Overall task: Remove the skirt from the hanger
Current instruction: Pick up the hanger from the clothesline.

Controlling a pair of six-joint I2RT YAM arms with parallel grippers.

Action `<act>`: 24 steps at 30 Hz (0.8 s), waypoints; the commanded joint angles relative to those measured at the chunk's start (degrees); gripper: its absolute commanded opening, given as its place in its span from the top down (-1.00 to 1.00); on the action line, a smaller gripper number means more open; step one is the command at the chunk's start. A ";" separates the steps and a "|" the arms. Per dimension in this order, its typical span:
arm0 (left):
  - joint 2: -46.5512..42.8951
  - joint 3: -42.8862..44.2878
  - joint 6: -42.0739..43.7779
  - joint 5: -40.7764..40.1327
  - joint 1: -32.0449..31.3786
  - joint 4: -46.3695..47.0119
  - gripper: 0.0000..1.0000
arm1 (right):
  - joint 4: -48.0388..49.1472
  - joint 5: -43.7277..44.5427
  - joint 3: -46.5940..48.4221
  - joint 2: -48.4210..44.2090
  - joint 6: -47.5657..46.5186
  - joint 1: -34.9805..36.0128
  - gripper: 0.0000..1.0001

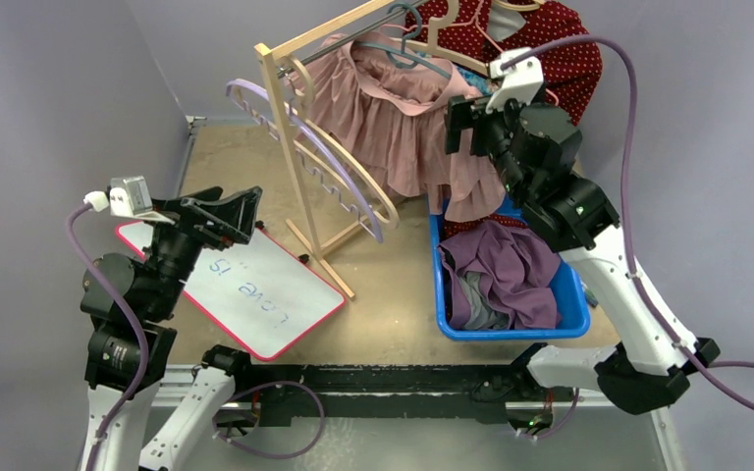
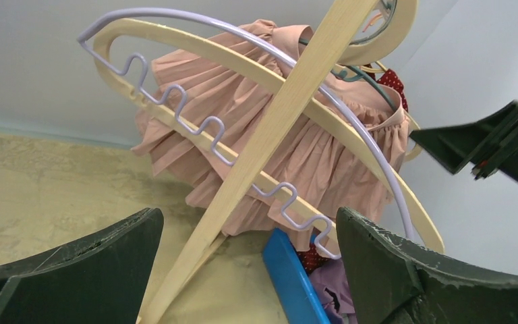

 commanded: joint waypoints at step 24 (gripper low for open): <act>-1.11 -0.20 4.82 0.97 -0.18 -1.52 -1.00 | -9.60 -52.80 21.82 15.03 -2.20 -24.61 -0.55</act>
